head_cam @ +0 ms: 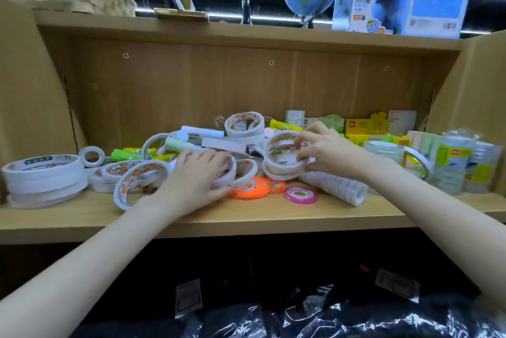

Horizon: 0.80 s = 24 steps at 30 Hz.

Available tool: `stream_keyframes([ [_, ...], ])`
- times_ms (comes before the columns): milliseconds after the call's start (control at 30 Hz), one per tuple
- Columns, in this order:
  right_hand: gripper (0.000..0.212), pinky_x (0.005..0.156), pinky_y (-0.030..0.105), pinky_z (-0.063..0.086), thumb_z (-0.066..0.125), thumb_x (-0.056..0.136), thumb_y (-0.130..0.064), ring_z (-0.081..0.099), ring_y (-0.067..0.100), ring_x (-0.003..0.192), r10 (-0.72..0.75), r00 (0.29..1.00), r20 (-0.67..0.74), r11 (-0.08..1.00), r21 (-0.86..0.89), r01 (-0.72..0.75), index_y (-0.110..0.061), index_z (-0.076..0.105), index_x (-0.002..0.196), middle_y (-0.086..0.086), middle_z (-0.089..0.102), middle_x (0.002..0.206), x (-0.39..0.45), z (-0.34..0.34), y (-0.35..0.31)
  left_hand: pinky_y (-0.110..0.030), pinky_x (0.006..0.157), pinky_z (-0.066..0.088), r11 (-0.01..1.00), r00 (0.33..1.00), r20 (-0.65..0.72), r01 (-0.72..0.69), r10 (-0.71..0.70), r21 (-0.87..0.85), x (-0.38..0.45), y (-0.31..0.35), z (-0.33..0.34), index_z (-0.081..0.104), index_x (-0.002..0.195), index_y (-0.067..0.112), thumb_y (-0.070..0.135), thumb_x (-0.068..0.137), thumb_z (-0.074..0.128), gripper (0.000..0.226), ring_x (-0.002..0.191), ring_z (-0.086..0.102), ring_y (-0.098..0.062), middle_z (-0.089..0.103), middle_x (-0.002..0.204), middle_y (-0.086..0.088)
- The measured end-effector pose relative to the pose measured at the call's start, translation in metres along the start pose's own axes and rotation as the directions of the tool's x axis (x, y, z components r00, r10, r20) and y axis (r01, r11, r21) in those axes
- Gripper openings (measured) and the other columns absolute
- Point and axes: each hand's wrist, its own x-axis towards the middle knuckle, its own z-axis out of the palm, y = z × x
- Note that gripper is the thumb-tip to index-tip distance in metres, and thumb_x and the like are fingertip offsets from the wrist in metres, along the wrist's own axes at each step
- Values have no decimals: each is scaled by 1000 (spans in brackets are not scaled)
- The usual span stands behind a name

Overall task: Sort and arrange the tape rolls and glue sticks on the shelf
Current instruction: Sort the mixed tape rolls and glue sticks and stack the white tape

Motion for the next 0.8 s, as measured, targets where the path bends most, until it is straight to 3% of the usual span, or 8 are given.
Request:
stream_keyframes([
  [100, 22, 87, 33, 37, 67, 83, -24, 43, 32, 104, -4, 999, -41, 993, 120, 9, -8, 68, 98, 5, 59, 109, 7, -11, 7, -32, 103, 15, 1000, 994, 106, -8, 7, 13, -1, 0, -1, 56, 117, 23, 43, 90, 53, 34, 124, 33, -15, 56, 115, 6],
  [167, 21, 77, 19, 28, 67, 84, -22, 46, 29, 94, 47, 997, -65, 958, 285, -27, -3, 67, 93, 5, 61, 91, 12, -20, 4, -33, 103, 18, 1000, 990, 141, -8, 7, 5, 0, 0, -4, 59, 115, 21, 39, 90, 55, 31, 126, 30, -16, 56, 116, 3],
  [233, 23, 70, 25, 30, 67, 84, -21, 50, 29, 85, 150, 986, -69, 891, 442, -104, 1, 65, 88, 8, 61, 80, 15, -27, 1, -32, 99, 24, 997, 987, 163, 23, -10, -79, 2, -2, -6, 61, 107, 15, 35, 89, 58, 27, 122, 33, -17, 56, 111, -1],
  [333, 22, 79, 44, 49, 66, 85, -19, 60, 22, 74, 283, 959, -9, 595, 786, -168, 2, 63, 81, 13, 65, 77, 19, -31, 1, -32, 91, 33, 971, 983, 180, 66, -24, -229, 4, -10, -8, 58, 91, 7, 32, 89, 59, 26, 111, 37, -16, 57, 99, -5],
  [433, 19, 77, 38, 55, 65, 86, -16, 59, 13, 72, 355, 935, 25, 390, 904, -172, 3, 63, 86, 13, 62, 78, 27, -31, -4, -30, 89, 34, 941, 985, 170, 67, -10, -333, 4, -16, -8, 56, 92, 4, 35, 90, 57, 32, 103, 33, -11, 57, 98, -5],
  [533, 19, 68, 27, 45, 66, 85, -19, 54, 13, 69, 375, 926, -33, 495, 852, -170, -1, 62, 79, 10, 59, 73, 42, -30, -14, -30, 87, 33, 944, 991, 126, 11, 32, -329, 1, -17, -9, 58, 88, 9, 53, 80, 47, 47, 96, 32, -10, 56, 91, 1],
  [667, 21, 64, 29, 22, 63, 87, -21, 44, 21, 77, 247, 953, -177, 827, 552, -112, 0, 61, 92, 7, 51, 74, 71, -31, -37, -36, 91, 35, 987, 988, 42, -146, 149, -61, -9, -24, -9, 62, 100, 20, 63, 72, 38, 57, 105, 43, -17, 59, 103, 5],
  [800, 28, 74, 27, 27, 59, 89, -17, 42, 19, 90, 50, 997, -50, 895, 446, -23, -1, 55, 112, 7, 55, 94, 94, -23, -66, -39, 91, 41, 985, 984, -72, -159, 164, 72, -26, -37, -8, 62, 103, 24, 64, 74, 45, 52, 104, 46, -15, 59, 110, 7],
])
